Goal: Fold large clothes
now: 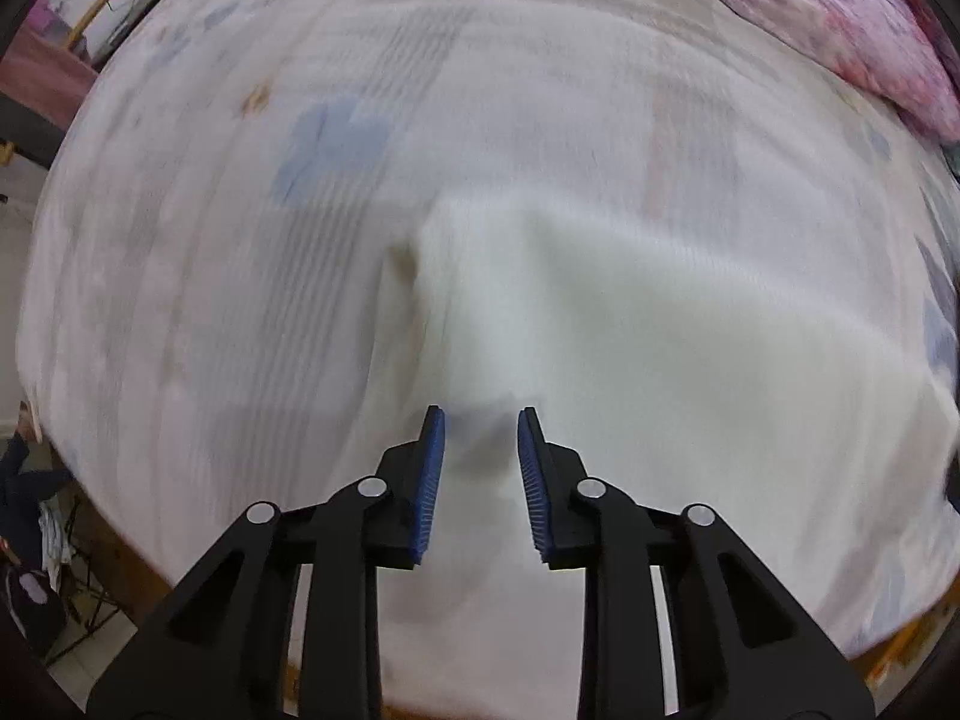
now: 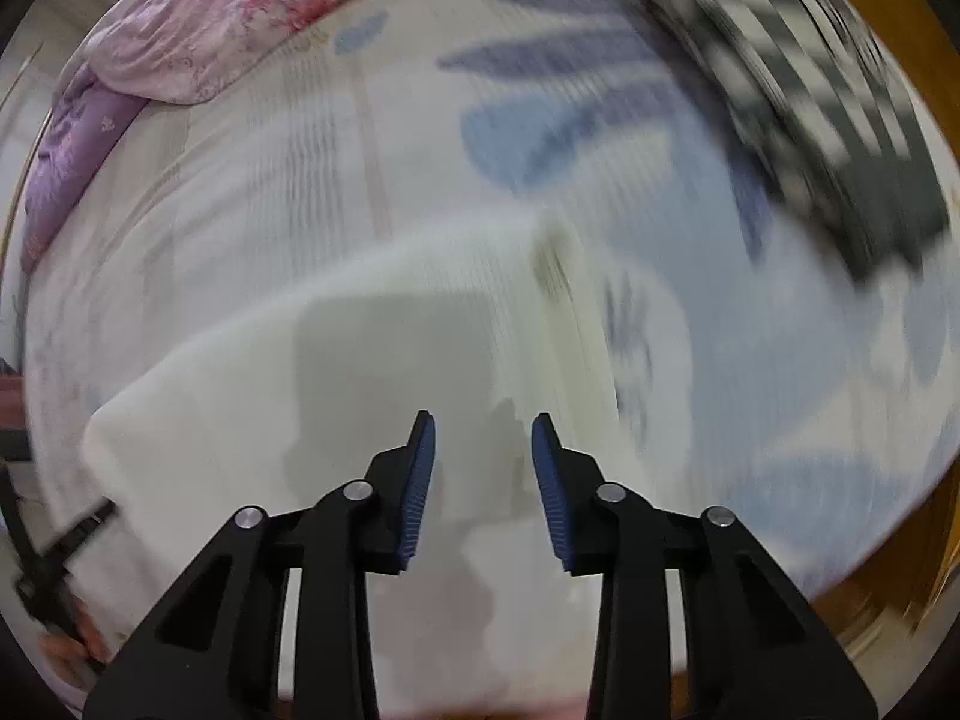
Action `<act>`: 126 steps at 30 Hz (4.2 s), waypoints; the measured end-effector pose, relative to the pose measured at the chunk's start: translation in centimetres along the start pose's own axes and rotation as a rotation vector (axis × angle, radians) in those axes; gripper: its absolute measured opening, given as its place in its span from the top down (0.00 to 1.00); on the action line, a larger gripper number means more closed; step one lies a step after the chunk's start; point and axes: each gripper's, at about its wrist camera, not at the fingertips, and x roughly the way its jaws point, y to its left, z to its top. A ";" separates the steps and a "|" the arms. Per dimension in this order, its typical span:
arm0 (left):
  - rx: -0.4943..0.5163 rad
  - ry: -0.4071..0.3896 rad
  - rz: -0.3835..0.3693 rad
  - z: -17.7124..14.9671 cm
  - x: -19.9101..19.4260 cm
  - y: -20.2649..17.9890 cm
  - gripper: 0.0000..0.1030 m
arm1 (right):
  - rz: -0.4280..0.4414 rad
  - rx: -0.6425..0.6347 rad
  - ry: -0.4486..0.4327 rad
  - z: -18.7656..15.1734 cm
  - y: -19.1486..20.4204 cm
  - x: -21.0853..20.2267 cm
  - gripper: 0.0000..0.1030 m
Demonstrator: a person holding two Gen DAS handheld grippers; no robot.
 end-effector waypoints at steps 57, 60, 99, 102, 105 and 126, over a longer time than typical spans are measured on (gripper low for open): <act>0.019 0.059 0.069 -11.2 3.7 2.5 0.97 | -0.089 0.025 0.440 -15.5 -4.8 6.3 0.89; 0.075 0.093 0.078 -13.2 2.1 0.1 0.97 | -0.003 -0.032 0.398 -16.7 -2.1 4.7 0.87; 0.296 0.018 -0.097 -10.0 -4.9 -25.0 0.24 | 0.354 0.018 0.198 -3.6 -17.7 1.8 0.13; 0.256 0.019 -0.101 -8.4 -4.1 -26.0 0.22 | 0.406 0.019 0.183 -1.9 -17.2 3.5 0.13; 0.250 0.002 -0.089 -6.7 -3.7 -26.9 0.20 | 0.445 -0.007 0.182 -0.1 -16.7 5.1 0.13; 0.248 -0.064 -0.026 0.2 -2.4 -28.2 0.17 | 0.797 -0.102 0.360 -4.8 -12.9 10.9 0.06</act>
